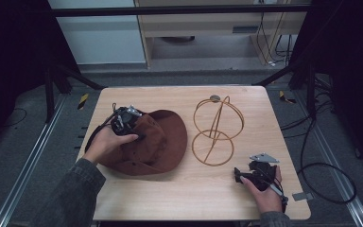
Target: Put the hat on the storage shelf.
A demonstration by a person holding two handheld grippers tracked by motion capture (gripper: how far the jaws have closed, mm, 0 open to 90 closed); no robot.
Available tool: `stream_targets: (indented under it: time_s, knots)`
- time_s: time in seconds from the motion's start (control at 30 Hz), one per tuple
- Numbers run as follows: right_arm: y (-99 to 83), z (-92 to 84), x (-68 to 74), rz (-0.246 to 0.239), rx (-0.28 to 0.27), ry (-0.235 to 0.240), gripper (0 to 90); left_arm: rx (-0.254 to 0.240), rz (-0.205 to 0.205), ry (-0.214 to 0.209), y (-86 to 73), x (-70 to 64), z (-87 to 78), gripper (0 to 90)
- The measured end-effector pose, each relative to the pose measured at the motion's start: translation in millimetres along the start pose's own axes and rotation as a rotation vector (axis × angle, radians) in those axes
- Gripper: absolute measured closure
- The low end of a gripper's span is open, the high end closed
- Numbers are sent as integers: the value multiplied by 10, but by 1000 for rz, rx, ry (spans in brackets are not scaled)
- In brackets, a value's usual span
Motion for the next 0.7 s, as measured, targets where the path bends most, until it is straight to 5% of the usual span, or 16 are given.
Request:
stream_targets:
  time_s: [0.33, 0.5, 0.7]
  knots:
    - [1, 2, -2, -4, -2, 0, 5, 22, -19, -17, -23, 36, 15, 740]
    - [1, 1, 0, -2, -1, 1, 5, 33, -22, -26, -32, 31, 28, 852]
    - [1, 2, -2, -4, -2, 0, 5, 8, -16, -23, -15, 11, -43, 879]
Point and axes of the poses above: each handheld gripper's, and its own axes: z roughly forward along the jaws, y roughly out of its top, x roughly to its left, the point moved 5 cm from there along z, roughly forward along the jaws, and after that the axes turned 12 degrees about -y, right-handed, at the moved point
